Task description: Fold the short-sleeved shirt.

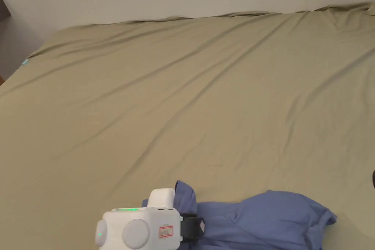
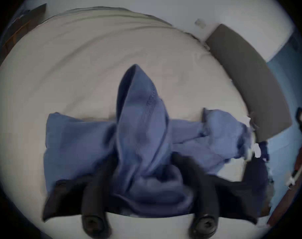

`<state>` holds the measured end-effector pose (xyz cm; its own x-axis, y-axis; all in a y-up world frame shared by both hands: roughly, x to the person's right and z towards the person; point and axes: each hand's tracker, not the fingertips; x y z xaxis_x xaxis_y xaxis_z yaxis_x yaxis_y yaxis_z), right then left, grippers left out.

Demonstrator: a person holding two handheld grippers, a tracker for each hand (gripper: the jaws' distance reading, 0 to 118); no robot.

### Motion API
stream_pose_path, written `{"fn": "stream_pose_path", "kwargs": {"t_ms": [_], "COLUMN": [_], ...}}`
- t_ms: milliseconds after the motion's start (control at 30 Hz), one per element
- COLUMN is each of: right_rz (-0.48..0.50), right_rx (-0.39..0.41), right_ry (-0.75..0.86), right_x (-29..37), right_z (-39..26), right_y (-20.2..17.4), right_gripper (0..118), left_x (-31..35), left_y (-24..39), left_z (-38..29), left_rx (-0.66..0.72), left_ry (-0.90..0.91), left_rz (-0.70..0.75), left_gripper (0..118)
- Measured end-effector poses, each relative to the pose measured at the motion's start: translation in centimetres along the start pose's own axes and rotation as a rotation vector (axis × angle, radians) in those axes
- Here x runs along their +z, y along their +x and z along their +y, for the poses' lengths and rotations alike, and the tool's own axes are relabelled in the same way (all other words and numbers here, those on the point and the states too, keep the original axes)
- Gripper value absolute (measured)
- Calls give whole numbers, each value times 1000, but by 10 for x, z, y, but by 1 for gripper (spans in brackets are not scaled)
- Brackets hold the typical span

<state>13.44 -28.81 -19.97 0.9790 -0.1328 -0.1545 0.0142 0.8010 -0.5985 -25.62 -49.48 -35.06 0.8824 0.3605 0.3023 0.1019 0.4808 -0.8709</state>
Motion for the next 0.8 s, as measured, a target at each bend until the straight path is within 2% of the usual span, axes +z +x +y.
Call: {"fn": "stream_pose_path", "kwargs": {"t_ms": [33,67,100,233,300,333,367,433,467,533,600,667,733,800], "right_rz": [0,5,15,33,39,47,55,60,56,51,50,47,39,34], "right_rx": [-1,-6,-12,-38,-46,-48,-46,-36,-28,-21,-19,-18,-12,-1], "right_ry": [-2,-4,-8,-13,-13,-14,-17,-24,-26,-26,-24,-29,-38,-44], "right_x": [0,-1,-3,-10,-11,-11,-12,-13,-13,-11,-6,-4,-3,-2], "right_z": [-2,-4,-5,-7,-8,-8,-8,-6,-6,-4,-3,-1,-1,-1], "right_y": [1,4,7,10,10,10,9,8,7,7,7,8,8,8], "right_gripper": [2,2,2,2,2,2,2,2,2,2,2,2,2,2], "left_x": [5,14,32,97,114,116,112,91,76,41,18,-5,-26,-30], "left_y": [-4,-10,-5,-31,-53,-63,-63,-53,-43,-9,21,48,77,97], "left_z": [-3,-5,-5,-11,-14,-15,-9,0,0,-1,0,-9,-12,-20], "left_rx": [24,43,49,278,365,381,320,146,130,125,91,-44,-88,-150], "left_ry": [-11,7,52,268,297,266,238,167,154,93,98,62,14,58], "left_rz": [-67,-77,-64,-217,-171,-47,66,228,213,9,37,1,49,96], "left_gripper": [95,117,118,118,116,87,0,0,0,0,0,0,0,0]}}
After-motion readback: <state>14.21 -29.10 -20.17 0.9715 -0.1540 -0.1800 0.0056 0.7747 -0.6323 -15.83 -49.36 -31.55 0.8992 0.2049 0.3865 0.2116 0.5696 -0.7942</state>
